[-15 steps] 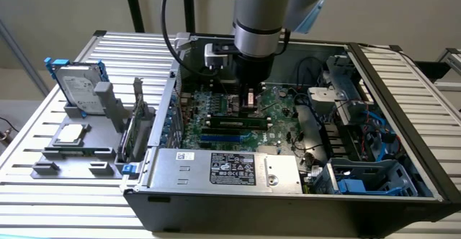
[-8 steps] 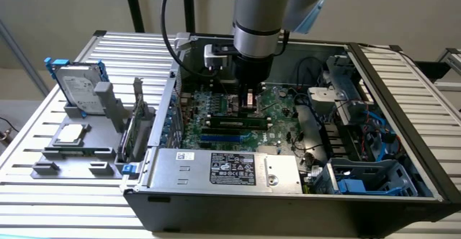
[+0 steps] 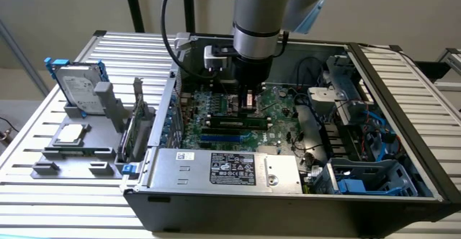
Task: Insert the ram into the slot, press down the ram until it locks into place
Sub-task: 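Press down the ram until it locks into place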
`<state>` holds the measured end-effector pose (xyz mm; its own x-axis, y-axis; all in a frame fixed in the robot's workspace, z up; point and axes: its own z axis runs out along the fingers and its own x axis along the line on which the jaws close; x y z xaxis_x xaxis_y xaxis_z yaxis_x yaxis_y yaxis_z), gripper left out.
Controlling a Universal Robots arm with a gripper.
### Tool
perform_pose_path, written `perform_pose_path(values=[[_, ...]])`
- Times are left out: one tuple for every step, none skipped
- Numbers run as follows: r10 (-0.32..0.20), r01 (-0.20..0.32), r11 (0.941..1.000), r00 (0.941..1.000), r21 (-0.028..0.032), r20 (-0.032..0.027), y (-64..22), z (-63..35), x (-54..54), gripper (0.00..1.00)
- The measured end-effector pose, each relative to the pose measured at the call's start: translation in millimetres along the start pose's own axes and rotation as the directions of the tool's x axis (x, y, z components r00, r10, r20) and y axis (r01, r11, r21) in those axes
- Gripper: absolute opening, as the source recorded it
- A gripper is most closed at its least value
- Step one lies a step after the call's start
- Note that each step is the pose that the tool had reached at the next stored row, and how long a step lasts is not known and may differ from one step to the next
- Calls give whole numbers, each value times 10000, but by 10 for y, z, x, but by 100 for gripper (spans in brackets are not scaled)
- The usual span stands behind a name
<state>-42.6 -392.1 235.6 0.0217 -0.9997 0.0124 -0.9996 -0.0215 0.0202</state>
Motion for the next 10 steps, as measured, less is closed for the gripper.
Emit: perform_pose_path(values=[[0, 0, 10000, 10000, 1, 1, 0, 5, -1, 10], [0, 0, 10000, 10000, 0, 0, 0, 11, -2, 10], [0, 0, 10000, 10000, 1, 1, 1, 17, -3, 10], [0, 0, 10000, 10000, 0, 1, 1, 24, -3, 10], [0, 0, 10000, 10000, 0, 1, 1, 31, -4, 10], [0, 0, 10000, 10000, 1, 3, 1, 38, -5, 10], [0, 0, 10000, 10000, 0, 2, 2, 45, -5, 10], [0, 0, 10000, 10000, -2, -1, 2, 51, -4, 10], [0, 0, 10000, 10000, -3, -3, 3, 57, -4, 10], [0, 0, 10000, 10000, -3, -3, 3, 64, -5, 10]])
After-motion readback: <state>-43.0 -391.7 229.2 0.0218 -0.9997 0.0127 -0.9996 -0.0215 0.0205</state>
